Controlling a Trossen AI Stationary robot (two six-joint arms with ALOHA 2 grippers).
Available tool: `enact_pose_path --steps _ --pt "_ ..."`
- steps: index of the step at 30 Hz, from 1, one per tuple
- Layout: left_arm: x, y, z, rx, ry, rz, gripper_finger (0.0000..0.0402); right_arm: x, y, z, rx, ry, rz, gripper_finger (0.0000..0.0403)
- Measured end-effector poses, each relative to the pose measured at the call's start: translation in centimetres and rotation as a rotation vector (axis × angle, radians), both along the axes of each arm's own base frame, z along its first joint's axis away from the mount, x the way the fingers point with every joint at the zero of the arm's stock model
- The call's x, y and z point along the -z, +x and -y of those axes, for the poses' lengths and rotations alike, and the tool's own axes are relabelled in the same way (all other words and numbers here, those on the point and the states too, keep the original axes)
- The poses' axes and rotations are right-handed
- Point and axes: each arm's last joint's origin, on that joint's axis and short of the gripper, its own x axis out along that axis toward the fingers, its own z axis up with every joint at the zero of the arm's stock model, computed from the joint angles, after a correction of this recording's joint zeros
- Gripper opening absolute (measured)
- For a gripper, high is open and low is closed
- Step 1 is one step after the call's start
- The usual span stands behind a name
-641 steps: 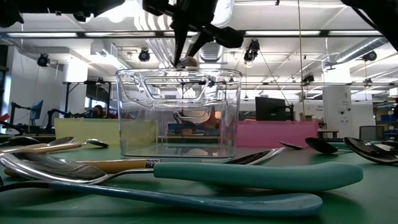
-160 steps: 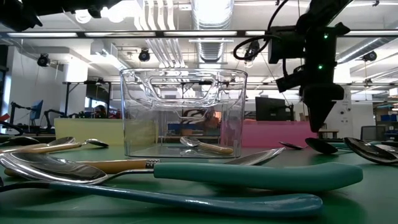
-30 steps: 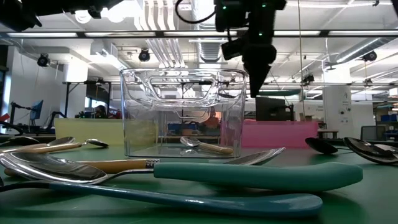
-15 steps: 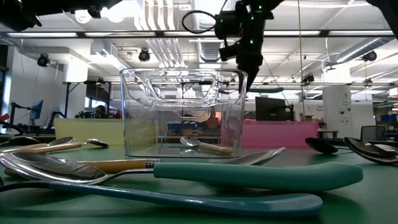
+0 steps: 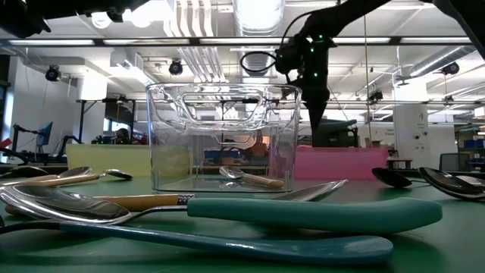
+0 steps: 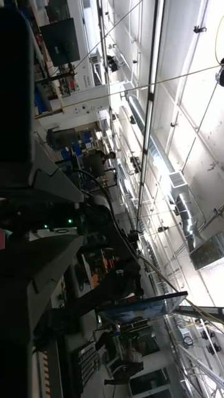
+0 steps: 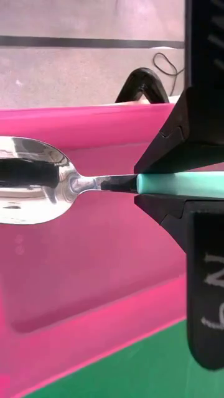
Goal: Sort silverware by color (type)
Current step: Put the top right light blue spoon into the pink bin
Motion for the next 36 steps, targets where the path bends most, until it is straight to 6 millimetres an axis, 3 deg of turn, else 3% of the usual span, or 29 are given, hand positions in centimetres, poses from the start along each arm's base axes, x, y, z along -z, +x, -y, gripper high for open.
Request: enact_pose_path --steps 29,36 --pt "0.1 0.1 0.0 -0.011 0.022 -0.024 0.0077 6.1 1.2 2.9 -0.014 0.06 -0.104 0.0034" --pt "0.1 0.1 0.0 -0.011 0.022 -0.023 0.0077 6.7 1.2 3.4 -0.006 0.061 -0.103 0.0034"
